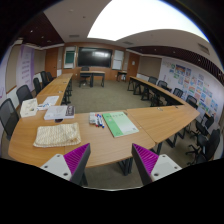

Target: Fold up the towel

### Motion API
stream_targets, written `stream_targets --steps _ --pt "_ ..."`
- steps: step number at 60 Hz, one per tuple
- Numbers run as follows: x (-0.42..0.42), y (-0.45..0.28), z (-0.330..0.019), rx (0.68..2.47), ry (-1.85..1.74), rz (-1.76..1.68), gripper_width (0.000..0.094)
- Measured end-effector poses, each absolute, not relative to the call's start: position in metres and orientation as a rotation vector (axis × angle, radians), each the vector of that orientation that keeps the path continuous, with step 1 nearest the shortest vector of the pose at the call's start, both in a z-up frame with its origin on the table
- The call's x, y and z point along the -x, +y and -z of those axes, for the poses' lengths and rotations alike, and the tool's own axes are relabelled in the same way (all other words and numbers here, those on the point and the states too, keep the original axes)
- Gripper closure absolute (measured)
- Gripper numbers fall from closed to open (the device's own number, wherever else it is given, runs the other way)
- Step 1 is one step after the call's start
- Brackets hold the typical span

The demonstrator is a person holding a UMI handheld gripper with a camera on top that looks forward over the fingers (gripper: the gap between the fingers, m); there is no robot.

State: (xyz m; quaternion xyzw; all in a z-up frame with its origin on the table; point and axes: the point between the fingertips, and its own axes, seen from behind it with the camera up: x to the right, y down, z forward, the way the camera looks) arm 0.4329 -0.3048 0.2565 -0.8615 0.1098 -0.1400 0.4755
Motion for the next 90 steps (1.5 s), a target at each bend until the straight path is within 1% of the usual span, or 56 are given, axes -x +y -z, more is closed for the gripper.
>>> stream_targets --steps 2,3,9,16,26,32,37,46,57,61,68,75,77,84,87,90 --pt "-0.433 -0.306 -0.256 2.106 0.27 0.344 0.0078" --pt "-0.441 -0.297 -0.25 2.105 0.27 0.346 0.008" --pt "-0.439 -0.311 -0.252 2.113 0.285 0.358 0.0077" --pt "-0.441 -0.326 -0.244 2.134 0.301 0.368 0.008" --pt "-0.42 -0.341 -0.212 2.177 0.255 0.342 0.0076" --pt "-0.378 -0.341 -0.182 2.233 0.181 0.29 0.0079" --pt "-0.327 -0.336 -0.16 2.27 0.091 0.219 0.0079" --pt "-0.219 -0.284 -0.139 2.254 -0.066 0.059 0.0075" --pt "-0.109 -0.177 -0.112 2.174 -0.207 -0.021 0.0082" --pt "-0.083 -0.138 -0.093 2.17 -0.222 -0.013 0.0081" --pt "-0.048 -0.082 -0.055 2.231 -0.225 -0.021 0.0098" --pt "-0.037 -0.04 -0.029 2.246 -0.246 0.047 0.013" --pt "-0.035 -0.032 -0.023 2.255 -0.255 0.071 0.0151" --pt "-0.031 -0.014 0.002 2.31 -0.249 0.091 0.0288" --pt "-0.029 -0.011 0.004 2.315 -0.248 0.096 0.0387" --pt "-0.034 -0.008 0.007 2.316 -0.268 0.124 0.0584"
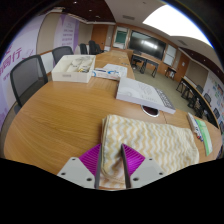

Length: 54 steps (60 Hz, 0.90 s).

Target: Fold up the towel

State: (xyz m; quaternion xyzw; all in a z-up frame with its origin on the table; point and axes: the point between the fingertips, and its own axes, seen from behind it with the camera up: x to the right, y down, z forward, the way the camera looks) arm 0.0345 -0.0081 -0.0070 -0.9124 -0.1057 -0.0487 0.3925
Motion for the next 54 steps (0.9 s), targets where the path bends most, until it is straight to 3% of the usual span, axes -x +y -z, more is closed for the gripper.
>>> stream_targets --steps 4,10,21,36,39,44,54 --pt "-0.043 -0.006 0.008 2.302 -0.332 0.217 0.0775" --pt "-0.043 -0.007 0.007 2.289 -0.406 0.269 0.0864" --pt "-0.027 -0.012 -0.008 2.336 -0.319 0.064 0.0888" --pt "0.007 -0.024 -0.133 2.19 -0.13 -0.44 0.0887" --pt "-0.011 -0.015 -0.141 2.176 -0.075 -0.478 0.0889" --pt "-0.052 -0.008 -0.134 2.195 0.027 -0.515 0.089" --pt "-0.134 0.002 -0.074 2.294 0.162 -0.441 0.089"
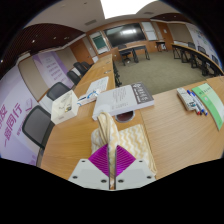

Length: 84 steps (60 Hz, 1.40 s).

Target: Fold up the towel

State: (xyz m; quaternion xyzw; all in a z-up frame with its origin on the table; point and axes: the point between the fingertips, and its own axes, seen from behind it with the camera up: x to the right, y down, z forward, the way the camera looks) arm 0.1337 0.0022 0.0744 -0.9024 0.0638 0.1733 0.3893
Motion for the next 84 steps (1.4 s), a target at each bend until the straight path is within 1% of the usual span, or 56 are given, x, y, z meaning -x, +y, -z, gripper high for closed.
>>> stream_targets --steps 7,9,11,13,18,23,25,26,29,39,49,63,72,84 --pt "-0.165 0.007 -0.049 2.322 0.138 -0.393 0.087" --pt "-0.17 0.005 -0.046 2.321 0.124 -0.387 0.0831" --pt "-0.174 0.006 -0.045 2.318 0.108 -0.38 0.0772" --pt "-0.18 0.006 -0.045 2.311 0.094 -0.359 0.0687" --pt "-0.205 0.009 -0.046 2.296 0.058 -0.234 0.0437" --pt "-0.232 0.007 -0.054 2.279 0.018 -0.11 0.0163" --pt "-0.239 0.006 -0.059 2.272 0.008 -0.082 0.0083" --pt "-0.243 0.004 -0.061 2.271 0.004 -0.067 0.0071" --pt "-0.249 -0.001 -0.069 2.264 -0.016 -0.046 0.0084" --pt "-0.259 -0.041 -0.104 2.263 -0.093 0.049 0.0081" --pt "-0.241 -0.103 -0.146 2.252 -0.121 0.09 0.0078" --pt "-0.214 -0.196 -0.196 2.221 -0.066 0.149 0.0081" --pt "-0.204 -0.241 -0.212 2.214 -0.029 0.164 0.0079" --pt "-0.192 -0.273 -0.226 2.189 -0.029 0.165 0.008"
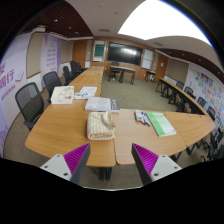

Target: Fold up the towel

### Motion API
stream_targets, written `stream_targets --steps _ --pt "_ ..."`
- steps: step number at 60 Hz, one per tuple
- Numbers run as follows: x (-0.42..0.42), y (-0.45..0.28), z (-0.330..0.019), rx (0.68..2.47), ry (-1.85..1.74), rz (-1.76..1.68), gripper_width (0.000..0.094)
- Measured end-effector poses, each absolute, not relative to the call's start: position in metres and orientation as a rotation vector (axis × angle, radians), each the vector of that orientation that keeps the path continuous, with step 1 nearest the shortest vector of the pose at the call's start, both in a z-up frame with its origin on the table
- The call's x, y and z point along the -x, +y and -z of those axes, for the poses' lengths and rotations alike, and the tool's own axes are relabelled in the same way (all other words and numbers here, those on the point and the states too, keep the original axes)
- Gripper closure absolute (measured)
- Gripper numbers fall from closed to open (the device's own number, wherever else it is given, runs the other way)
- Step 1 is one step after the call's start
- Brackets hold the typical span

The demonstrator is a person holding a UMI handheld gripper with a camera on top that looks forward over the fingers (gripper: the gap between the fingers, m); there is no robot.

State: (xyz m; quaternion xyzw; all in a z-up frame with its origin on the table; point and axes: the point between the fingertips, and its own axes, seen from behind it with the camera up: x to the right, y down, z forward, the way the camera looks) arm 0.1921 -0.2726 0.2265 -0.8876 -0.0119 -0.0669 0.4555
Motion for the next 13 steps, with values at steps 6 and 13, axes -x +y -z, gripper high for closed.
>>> stream_targets --steps 6,13 --pt "-0.188 -0.281 -0.233 2.172 -0.038 0.165 0.0081" --pt "-0.186 -0.285 -0.235 2.17 -0.053 0.169 0.0082"
